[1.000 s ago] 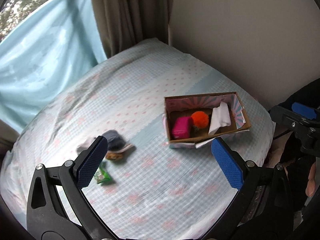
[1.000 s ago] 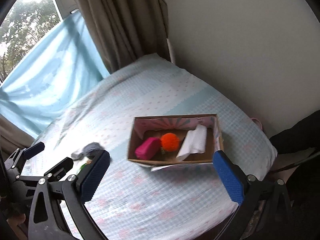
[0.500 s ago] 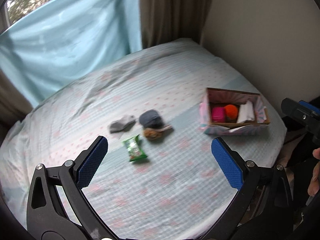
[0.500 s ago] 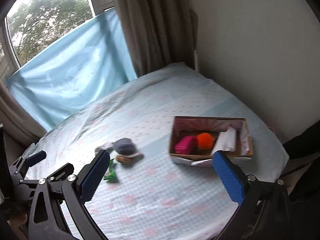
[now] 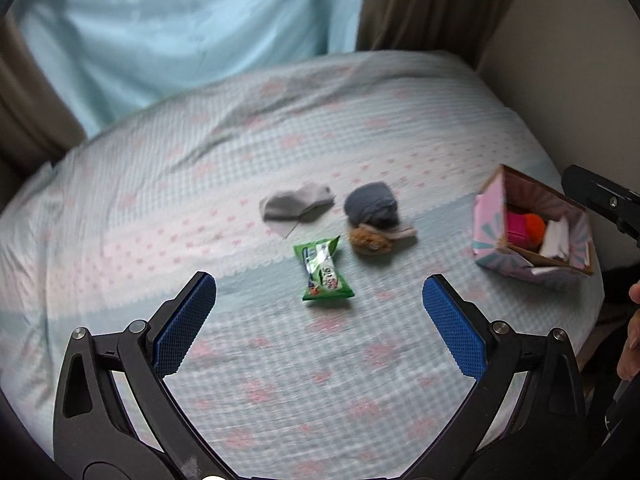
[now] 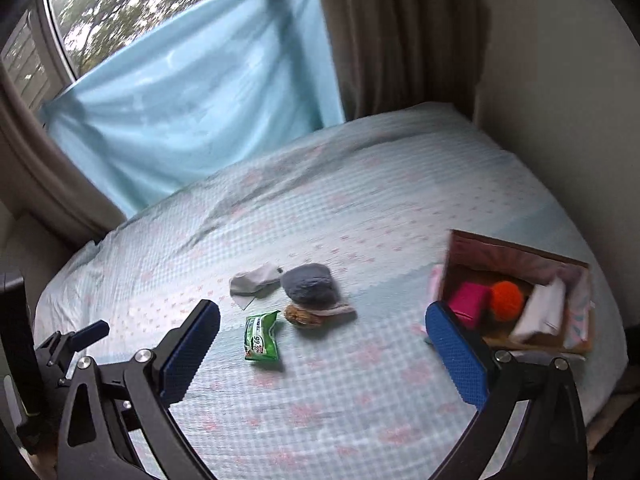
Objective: Organize soft objects
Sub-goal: 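Grasp the green wet-wipe pack with the left tool while the right tool grasps the grey plush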
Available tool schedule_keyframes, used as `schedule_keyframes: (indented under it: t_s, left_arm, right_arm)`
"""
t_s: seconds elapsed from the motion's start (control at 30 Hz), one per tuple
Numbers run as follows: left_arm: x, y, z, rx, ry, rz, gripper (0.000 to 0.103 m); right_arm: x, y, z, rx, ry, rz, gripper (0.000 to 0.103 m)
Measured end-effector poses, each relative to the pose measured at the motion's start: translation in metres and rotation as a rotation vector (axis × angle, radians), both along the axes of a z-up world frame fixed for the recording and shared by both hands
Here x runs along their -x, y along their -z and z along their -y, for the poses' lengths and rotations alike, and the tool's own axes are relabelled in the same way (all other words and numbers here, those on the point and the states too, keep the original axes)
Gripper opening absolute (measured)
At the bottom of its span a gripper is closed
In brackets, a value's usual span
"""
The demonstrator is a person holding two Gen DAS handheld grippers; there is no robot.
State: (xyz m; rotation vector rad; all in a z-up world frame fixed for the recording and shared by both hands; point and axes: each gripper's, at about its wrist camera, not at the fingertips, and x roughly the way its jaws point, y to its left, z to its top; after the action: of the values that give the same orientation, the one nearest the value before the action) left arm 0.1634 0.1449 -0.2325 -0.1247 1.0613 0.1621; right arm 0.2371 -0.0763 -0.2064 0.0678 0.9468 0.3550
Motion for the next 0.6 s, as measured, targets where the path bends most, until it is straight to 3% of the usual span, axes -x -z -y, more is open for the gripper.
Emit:
schedule_keyframes:
  t_s: [0.23, 0.6]
  left_arm:
    - [-0.030, 0.084, -0.018, 0.041, -0.097, -0.095, 0.102]
    - [-0.074, 0.186, -0.025, 0.112, -0.179, -0.212, 0.095]
  right_arm:
    - [-0.061, 0.067, -0.034, 0.018, -0.107, -0.070, 0.102]
    - [-0.129, 0.181, -0.084, 0.078, -0.257, -0.226, 0.102]
